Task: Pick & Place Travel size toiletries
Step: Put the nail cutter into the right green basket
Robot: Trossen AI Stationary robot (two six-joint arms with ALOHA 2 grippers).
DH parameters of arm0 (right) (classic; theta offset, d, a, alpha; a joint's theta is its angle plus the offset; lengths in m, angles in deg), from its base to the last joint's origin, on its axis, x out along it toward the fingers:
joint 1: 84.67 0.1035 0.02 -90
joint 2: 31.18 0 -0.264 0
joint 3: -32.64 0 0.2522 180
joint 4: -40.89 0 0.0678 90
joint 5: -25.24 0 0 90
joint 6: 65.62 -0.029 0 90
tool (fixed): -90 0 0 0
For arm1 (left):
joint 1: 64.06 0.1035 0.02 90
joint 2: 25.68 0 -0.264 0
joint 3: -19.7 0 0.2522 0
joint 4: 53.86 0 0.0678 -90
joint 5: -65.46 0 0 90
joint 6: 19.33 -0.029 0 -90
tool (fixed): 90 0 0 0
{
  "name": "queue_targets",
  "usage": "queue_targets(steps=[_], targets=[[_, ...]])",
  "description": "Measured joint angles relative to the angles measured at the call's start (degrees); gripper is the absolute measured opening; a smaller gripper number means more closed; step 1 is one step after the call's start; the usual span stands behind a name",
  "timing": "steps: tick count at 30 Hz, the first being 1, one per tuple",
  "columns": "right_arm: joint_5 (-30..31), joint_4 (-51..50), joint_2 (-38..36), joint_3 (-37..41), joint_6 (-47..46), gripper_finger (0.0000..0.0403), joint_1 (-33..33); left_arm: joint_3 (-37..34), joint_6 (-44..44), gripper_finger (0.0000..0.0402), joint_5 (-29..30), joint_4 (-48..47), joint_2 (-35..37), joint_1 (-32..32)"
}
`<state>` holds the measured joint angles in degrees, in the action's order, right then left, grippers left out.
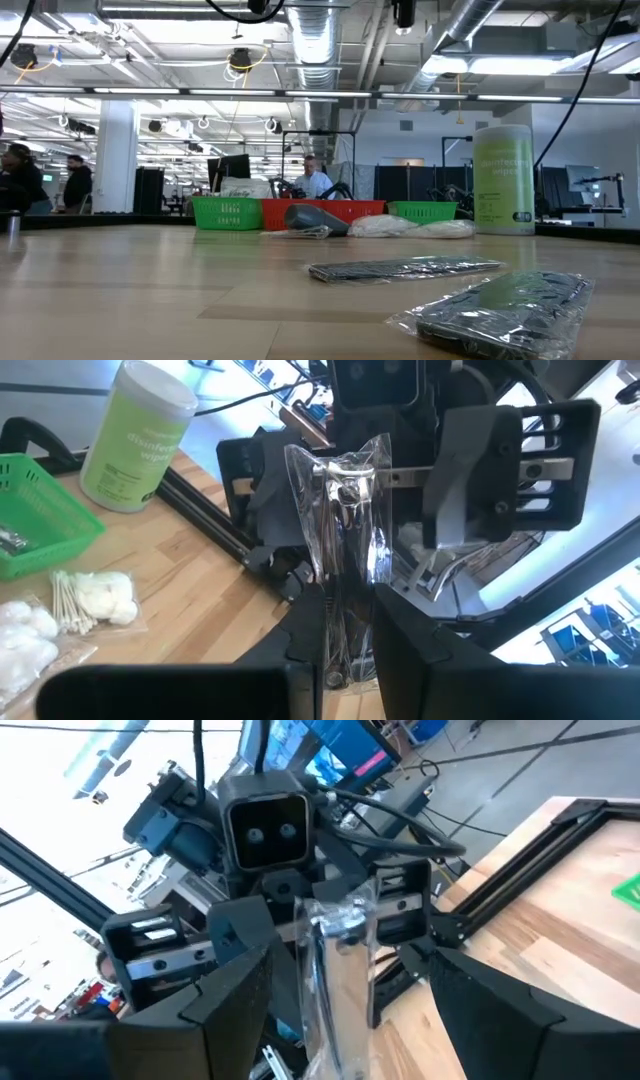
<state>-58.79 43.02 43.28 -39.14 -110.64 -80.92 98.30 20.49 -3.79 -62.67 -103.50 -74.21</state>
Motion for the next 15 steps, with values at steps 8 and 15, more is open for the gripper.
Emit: queue_targets(steps=[8,15], targets=[[-0.82,0.0,0.0,0.0,-0.99,0.026,-0.48,0.0,-0.2,0.0045,-0.51,0.06,0.0,0.79],[-1.54,-0.57,0.92,-0.71,-2.6,0.0259,-0.46,0.0,-0.32,0.0045,-1.42,0.1,0.0,1.62]])
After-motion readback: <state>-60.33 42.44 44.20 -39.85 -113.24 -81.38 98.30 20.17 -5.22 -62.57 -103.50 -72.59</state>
